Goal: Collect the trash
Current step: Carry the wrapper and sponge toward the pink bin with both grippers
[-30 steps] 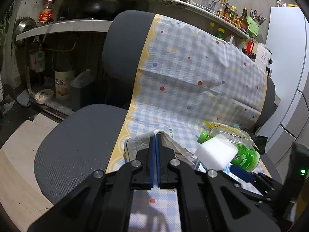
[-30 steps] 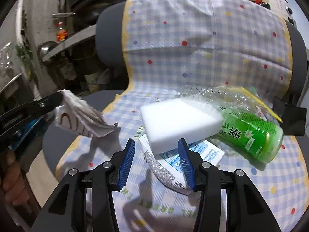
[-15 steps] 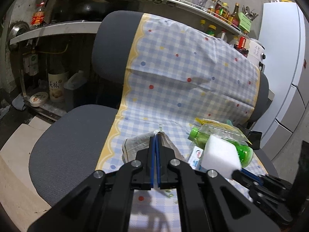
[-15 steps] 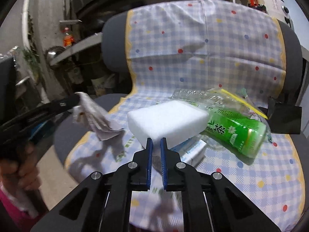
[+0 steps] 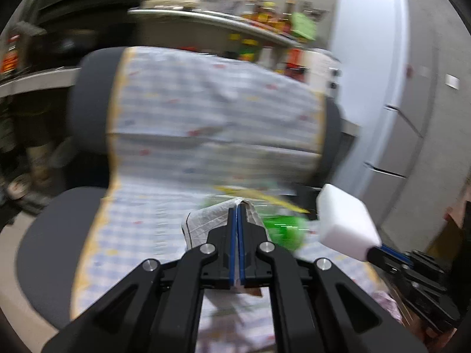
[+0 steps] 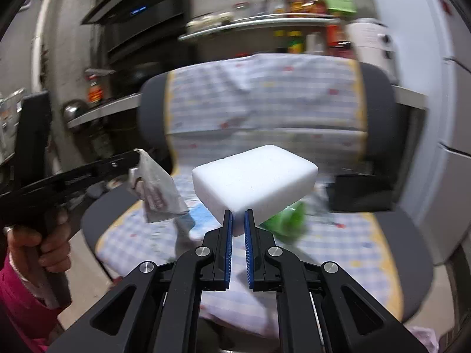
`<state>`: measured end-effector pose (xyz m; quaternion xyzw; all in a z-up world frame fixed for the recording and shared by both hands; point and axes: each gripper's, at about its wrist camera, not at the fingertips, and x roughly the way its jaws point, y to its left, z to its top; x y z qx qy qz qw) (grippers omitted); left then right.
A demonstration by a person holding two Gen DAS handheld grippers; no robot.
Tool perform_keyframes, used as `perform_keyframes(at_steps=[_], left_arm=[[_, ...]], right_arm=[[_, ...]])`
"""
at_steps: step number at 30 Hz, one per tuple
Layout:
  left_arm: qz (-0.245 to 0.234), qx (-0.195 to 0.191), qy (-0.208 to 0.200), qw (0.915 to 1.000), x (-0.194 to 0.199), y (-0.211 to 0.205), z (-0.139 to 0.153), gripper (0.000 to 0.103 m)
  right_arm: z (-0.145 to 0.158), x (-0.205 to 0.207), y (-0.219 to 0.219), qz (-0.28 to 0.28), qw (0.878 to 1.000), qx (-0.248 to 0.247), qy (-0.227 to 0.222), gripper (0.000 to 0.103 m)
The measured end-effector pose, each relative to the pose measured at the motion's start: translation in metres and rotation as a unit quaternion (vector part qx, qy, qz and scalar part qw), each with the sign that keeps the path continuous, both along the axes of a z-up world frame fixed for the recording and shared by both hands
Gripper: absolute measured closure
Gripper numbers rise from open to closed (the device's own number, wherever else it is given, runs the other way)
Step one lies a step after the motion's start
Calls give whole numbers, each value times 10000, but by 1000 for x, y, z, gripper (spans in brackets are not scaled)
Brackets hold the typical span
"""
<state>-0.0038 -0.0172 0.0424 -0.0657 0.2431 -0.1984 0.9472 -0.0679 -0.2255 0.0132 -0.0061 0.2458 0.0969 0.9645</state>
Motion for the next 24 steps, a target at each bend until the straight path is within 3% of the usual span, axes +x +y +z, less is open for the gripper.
perform_keyframes(at_steps=[6, 15, 24], left_arm=[[-993, 140, -249, 9946, -9, -88, 11, 103], [-2485, 100, -157, 9684, -34, -225, -3, 103], [-3071, 354, 260, 9507, -51, -285, -38, 103]], right_arm=[[10, -35, -67, -884, 9959, 19, -168, 94], [0, -100, -160, -2196, 9756, -52, -51, 94], [-49, -152, -229, -3230, 9442, 341, 550, 93]])
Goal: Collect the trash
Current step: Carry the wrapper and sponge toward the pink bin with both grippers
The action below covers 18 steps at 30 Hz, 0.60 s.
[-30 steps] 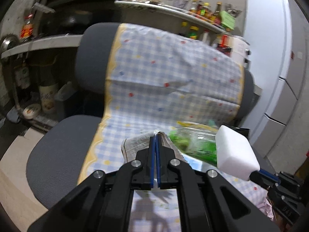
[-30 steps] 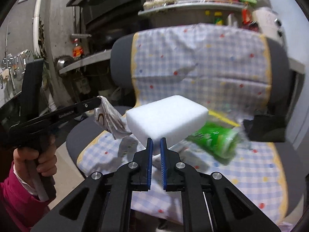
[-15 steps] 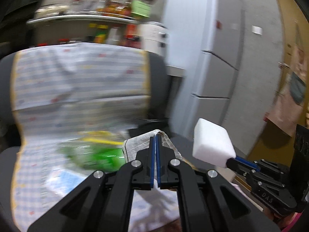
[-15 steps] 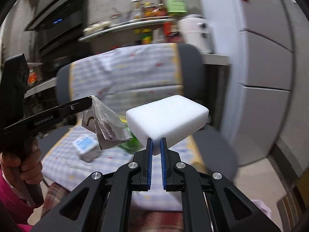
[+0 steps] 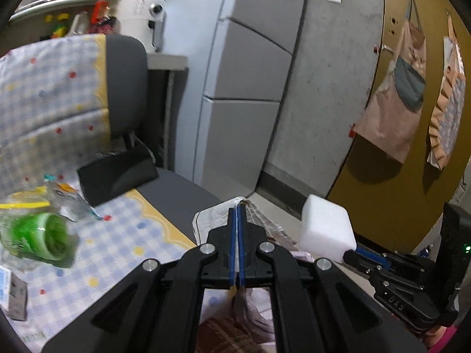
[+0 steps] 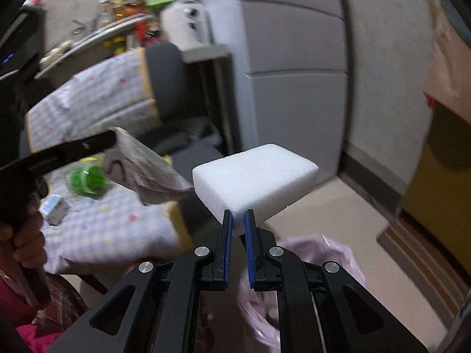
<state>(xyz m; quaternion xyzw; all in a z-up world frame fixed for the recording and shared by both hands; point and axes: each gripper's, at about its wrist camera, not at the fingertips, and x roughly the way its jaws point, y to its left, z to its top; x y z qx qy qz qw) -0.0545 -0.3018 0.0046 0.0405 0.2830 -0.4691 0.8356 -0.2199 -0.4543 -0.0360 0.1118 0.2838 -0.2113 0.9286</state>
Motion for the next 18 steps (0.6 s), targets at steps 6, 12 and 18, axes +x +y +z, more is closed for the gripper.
perform_keyframes(at_steps=[6, 12, 18], left_arm=[[-206, 137, 89, 9997, -8, -22, -16, 103], [-630, 135, 2, 9979, -32, -54, -35, 103], [-936, 433, -167, 9945, -56, -86, -60, 103]], right_arm=[[-40, -15, -29, -386, 9979, 373, 350, 93], [-59, -25, -41, -509, 9970, 375, 446, 93], [-76, -38, -53, -674, 9947, 513, 588, 92]])
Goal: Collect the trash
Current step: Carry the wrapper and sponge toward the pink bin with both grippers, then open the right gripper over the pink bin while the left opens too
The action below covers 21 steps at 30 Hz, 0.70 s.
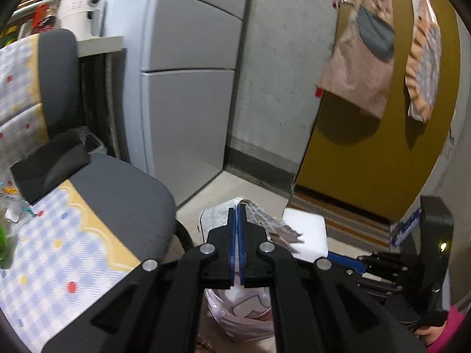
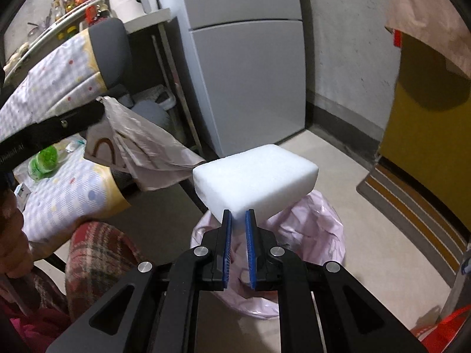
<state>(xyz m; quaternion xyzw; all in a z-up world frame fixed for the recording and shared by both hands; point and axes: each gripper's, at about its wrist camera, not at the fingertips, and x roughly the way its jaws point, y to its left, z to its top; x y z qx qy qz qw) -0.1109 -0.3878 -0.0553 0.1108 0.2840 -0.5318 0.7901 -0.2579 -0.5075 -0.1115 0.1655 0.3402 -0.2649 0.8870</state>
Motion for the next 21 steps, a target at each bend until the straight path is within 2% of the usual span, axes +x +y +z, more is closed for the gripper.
perform_keyframes(at_steps=[6, 7, 9, 10, 15, 21], left_arm=[[-151, 379, -29, 9992, -7, -14, -24, 103], [-154, 402, -16, 9991, -6, -15, -27, 103], [-138, 446, -1, 9989, -5, -15, -30, 103], [-157, 471, 33, 9988, -4, -16, -31, 103], [-346, 586, 45, 9977, -10, -22, -41, 103], [-760, 949, 63, 9926, -22, -50, -64, 103]], right_arm=[[-28, 2, -18, -194, 9986, 392, 298, 85], [-30, 2, -20, -239, 9983, 430, 321, 83], [-36, 2, -25, -337, 9972, 544, 376, 70], [-36, 1, -25, -353, 9972, 544, 362, 70], [-9, -9, -27, -516, 9984, 206, -32, 70], [21, -25, -31, -732, 9965, -92, -396, 67]])
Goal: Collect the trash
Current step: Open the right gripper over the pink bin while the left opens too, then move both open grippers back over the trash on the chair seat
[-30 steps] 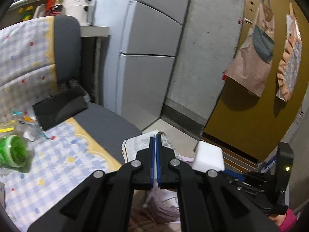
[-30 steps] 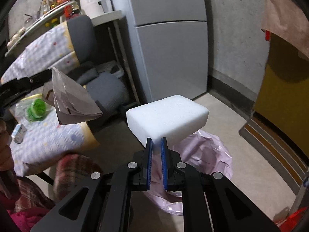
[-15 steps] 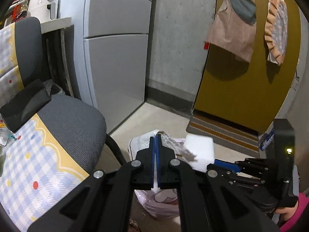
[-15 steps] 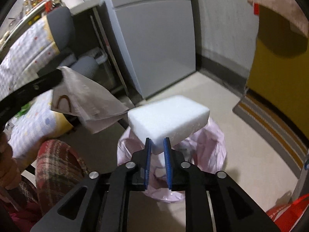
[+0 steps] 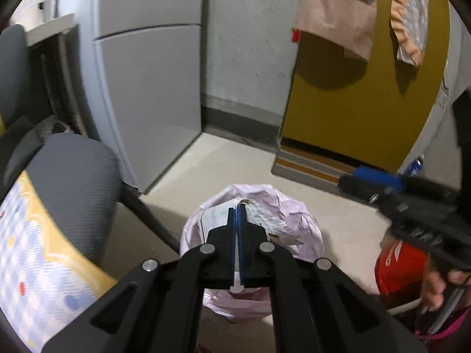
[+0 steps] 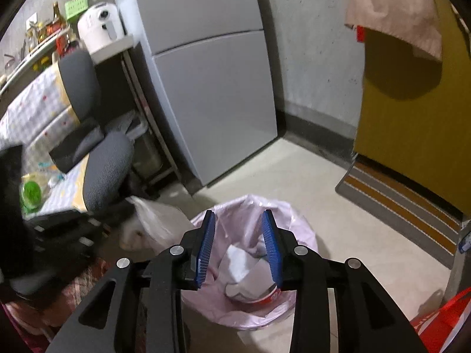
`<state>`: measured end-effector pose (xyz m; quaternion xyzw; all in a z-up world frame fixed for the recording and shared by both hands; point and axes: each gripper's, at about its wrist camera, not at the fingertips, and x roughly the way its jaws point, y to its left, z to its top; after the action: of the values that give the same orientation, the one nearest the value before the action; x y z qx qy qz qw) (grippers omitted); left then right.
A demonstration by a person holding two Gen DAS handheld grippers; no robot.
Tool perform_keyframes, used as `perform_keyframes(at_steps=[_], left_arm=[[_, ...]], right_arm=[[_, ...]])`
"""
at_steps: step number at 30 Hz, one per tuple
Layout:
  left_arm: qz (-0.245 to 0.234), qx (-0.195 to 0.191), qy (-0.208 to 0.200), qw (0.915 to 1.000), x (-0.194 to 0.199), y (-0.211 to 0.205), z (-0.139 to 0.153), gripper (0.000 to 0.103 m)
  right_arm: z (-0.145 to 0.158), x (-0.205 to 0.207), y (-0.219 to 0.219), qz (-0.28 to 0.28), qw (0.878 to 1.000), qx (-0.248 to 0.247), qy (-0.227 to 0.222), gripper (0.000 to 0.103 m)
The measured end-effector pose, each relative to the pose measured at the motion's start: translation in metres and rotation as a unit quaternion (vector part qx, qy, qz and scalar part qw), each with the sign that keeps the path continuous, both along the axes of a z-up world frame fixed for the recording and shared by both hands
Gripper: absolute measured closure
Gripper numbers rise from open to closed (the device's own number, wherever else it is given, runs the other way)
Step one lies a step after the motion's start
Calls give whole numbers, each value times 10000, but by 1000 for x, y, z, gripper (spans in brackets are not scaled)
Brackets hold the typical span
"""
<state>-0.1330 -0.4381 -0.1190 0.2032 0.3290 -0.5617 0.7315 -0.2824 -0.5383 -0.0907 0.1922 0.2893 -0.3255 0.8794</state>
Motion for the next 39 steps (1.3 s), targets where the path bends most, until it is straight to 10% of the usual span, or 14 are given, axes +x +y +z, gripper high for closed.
perform_keyframes(at_steps=[4, 6, 8, 27, 35, 39], left_arm=[[-87, 254, -2, 9996, -2, -19, -17, 103], [-113, 377, 86, 9992, 0, -24, -23, 88], [-1, 424, 84, 9991, 3, -25, -28, 50], [1453, -386, -395, 9878, 62, 84, 37, 49], [2712, -333, -741, 9591, 100, 189, 70, 39], [3703, -240, -884, 9244, 124, 249, 77, 22]], right_arm=[[4, -2, -3, -36, 10000, -43, -46, 66], [4, -2, -2, -37, 10000, -25, -33, 66], [4, 0, -2, -39, 10000, -2, -21, 66], [43, 38, 44, 514, 9969, -405, -446, 66], [73, 110, 103, 1585, 9839, -528, -635, 56], [82, 149, 139, 2165, 9719, -622, -677, 48]])
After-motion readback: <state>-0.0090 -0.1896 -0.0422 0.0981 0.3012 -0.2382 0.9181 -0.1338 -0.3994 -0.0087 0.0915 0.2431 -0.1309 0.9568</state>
